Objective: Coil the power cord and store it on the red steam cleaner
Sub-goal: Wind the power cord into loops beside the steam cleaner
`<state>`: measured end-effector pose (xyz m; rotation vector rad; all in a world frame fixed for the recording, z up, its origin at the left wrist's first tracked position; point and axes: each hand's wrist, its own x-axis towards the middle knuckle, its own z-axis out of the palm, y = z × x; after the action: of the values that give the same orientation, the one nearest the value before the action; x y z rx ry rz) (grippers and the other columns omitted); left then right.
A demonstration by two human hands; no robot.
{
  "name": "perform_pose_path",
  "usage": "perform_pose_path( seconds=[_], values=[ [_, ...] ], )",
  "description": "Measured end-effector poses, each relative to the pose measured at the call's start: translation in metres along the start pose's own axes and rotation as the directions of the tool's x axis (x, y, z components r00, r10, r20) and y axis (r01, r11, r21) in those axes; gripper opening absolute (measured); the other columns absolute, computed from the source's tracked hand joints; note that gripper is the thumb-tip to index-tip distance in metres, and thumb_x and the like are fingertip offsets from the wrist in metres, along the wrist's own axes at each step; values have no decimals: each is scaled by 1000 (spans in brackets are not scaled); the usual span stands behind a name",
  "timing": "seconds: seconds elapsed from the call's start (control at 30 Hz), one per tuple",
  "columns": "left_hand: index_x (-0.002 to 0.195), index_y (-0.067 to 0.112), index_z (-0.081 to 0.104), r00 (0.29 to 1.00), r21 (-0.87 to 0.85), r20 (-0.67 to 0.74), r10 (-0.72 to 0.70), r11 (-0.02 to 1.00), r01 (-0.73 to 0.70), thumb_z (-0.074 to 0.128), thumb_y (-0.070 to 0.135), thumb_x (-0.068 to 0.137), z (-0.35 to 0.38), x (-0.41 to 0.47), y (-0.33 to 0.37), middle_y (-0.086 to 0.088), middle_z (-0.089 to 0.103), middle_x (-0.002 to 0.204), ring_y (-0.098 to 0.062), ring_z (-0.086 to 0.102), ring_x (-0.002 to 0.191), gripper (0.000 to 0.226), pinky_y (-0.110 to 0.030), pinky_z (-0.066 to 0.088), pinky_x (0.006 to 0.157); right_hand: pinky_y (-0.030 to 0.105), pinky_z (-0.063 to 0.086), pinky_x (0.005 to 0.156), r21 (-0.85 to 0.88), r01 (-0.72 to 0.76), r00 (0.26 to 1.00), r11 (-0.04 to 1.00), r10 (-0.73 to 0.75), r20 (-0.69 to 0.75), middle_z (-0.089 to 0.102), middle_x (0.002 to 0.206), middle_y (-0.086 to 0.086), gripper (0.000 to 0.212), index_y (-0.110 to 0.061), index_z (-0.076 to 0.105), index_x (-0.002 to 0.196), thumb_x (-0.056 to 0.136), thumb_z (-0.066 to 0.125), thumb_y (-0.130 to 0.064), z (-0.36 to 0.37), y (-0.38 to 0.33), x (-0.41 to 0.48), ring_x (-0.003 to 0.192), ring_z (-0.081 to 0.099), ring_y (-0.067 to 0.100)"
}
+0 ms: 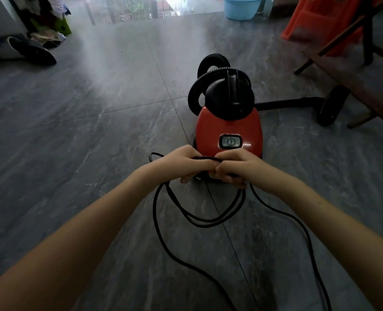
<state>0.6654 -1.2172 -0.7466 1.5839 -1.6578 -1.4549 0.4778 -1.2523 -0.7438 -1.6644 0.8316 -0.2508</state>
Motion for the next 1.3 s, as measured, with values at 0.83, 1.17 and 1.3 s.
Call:
perform_pose_path(
  seconds=[0.83, 1.17, 1.3],
  values=[
    [69, 23, 74, 978, 135, -70, 198, 973, -188, 56, 41, 93, -8, -2, 5, 10, 43, 45, -13, 46, 51, 35, -31, 48, 60, 20, 23, 42, 135, 90, 988, 987, -72, -135, 35, 53, -3, 38, -4, 62, 79, 102, 34, -16, 6, -1, 0, 42, 31, 5],
    [135, 18, 34, 886, -44, -460, 62, 995, -92, 68, 72, 49, -39, -19, -31, -1, 45, 133, -16, 48, 119, 107, -25, 42, 97, 17, 22, 40, 282, 125, 960, 951, -45, -275, 29, 50, -10, 37, -7, 56, 76, 102, 32, -15, 1, 11, -3, 43, 22, 5],
    [140, 14, 36, 969, -251, -142, -204, 954, 164, 69, 89, 29, -37, -22, -60, -6, 48, 140, -22, 49, 127, 138, -33, 41, 106, 17, 20, 39, 312, 142, 952, 940, -44, -302, 28, 50, -10, 37, -7, 55, 76, 102, 31, -15, -1, 10, -2, 42, 21, 5]
  ],
)
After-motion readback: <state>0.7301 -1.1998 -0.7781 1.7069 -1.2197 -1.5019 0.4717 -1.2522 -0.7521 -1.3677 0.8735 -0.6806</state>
